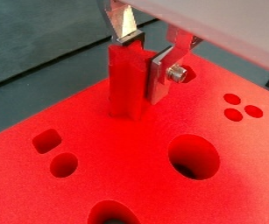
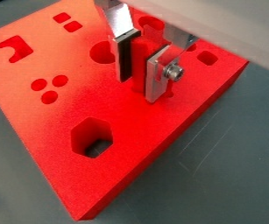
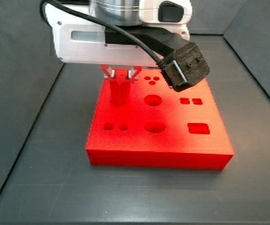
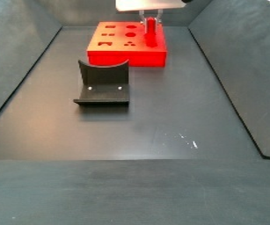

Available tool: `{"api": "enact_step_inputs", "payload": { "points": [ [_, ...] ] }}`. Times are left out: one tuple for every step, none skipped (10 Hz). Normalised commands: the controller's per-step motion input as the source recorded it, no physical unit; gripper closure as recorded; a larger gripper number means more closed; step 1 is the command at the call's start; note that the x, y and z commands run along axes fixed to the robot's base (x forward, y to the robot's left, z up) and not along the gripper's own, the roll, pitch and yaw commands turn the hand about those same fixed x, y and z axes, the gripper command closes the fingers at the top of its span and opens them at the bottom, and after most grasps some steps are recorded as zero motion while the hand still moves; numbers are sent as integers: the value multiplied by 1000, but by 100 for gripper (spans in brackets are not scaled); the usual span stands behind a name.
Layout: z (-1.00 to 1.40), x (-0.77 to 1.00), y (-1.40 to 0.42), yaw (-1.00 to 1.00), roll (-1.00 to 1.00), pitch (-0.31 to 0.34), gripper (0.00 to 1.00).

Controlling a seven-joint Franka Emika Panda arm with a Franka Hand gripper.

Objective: Insert the star object.

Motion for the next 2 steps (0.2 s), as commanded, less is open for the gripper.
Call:
{"api": "enact_step_inputs", "payload": {
  "points": [
    [-331, -43, 0, -9, 83, 0, 100],
    [0, 0, 0, 0, 0, 0, 100]
  ]
}}
